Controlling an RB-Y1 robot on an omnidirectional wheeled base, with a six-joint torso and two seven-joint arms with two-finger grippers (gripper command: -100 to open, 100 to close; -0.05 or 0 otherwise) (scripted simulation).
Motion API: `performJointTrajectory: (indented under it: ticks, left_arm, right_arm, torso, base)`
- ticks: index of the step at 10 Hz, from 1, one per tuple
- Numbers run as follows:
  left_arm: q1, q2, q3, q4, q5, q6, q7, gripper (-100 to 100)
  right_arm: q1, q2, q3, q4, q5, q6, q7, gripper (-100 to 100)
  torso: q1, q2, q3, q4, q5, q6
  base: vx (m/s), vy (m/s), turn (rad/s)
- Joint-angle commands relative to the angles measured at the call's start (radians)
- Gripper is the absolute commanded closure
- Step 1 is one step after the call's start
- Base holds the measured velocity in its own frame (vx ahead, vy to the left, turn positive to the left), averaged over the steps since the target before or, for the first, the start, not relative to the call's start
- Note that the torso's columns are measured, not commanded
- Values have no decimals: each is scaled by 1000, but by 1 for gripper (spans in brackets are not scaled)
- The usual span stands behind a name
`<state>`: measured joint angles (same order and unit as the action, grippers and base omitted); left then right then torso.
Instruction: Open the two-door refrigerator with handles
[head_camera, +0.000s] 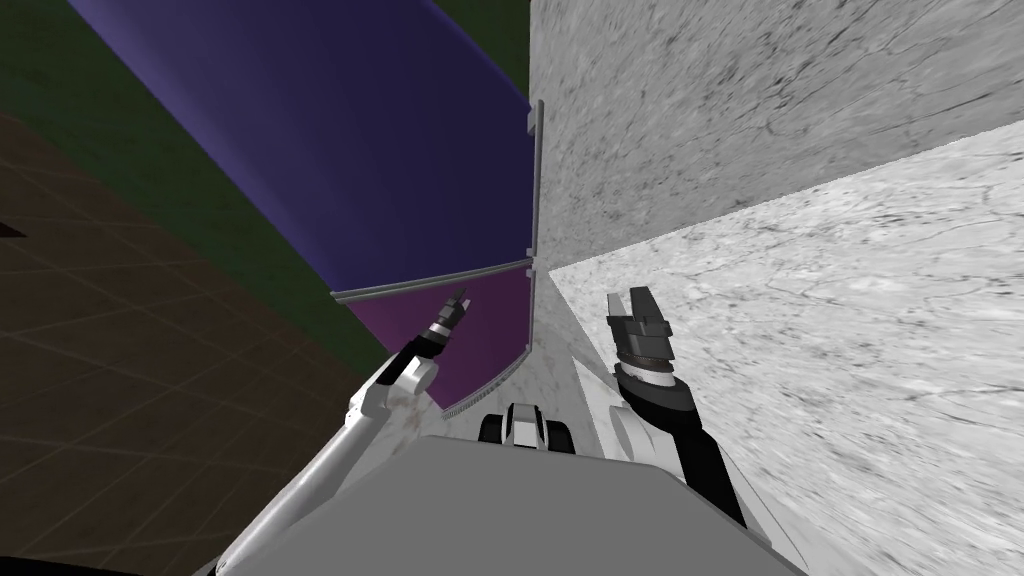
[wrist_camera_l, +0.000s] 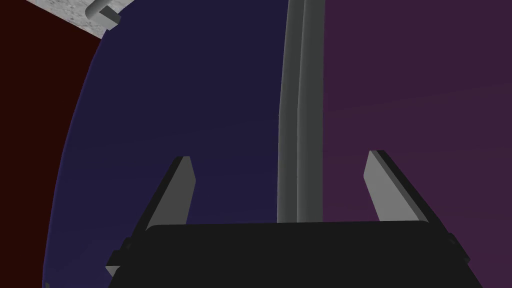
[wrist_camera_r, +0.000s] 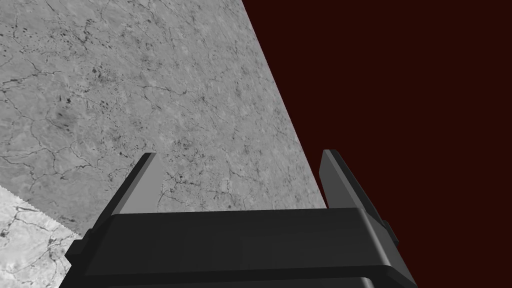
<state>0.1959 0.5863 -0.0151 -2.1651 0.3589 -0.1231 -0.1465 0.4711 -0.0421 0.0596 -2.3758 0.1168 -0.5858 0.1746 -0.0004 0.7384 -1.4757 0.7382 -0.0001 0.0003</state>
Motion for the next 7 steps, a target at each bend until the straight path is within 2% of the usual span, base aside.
performJointTrajectory:
  ticks: [1, 2, 3, 4, 6, 7]
  left_arm:
    - [-44, 68, -9, 26, 34, 35, 1, -100]
    - [-44, 74, -9, 26, 34, 35, 1, -100]
    - [-75, 113, -15, 43, 55, 58, 1, -100]
    - [-75, 120, -15, 43, 55, 58, 1, -100]
    - [-136, 189, -24, 79, 97, 105, -1, -100]
    - [-136, 208, -24, 79, 97, 105, -1, -100]
  right_arm:
    - [0, 0, 0, 0, 0, 0, 0, 0]
    - [0, 0, 0, 0, 0, 0, 0, 0]
    - [0, 0, 0, 0, 0, 0, 0, 0]
    - [0, 0, 0, 0, 0, 0, 0, 0]
    - [0, 0, 0, 0, 0, 0, 0, 0]
    - [0, 0, 0, 0, 0, 0, 0, 0]
  torso:
    - [1, 0, 0, 0, 0, -1]
    - [1, -1, -1, 0, 0, 0]
    - [1, 0, 0, 0, 0, -1]
    - [0, -1, -1, 0, 0, 0]
    - [0, 0, 0, 0, 0, 0]
    - [-1, -2, -1, 0, 0, 0]
  base:
    - [49, -40, -70]
    - [41, -32, -40]
    - [50, -50, -81]
    - [35, -48, -38]
    - [47, -68, -99]
    - [52, -72, -48]
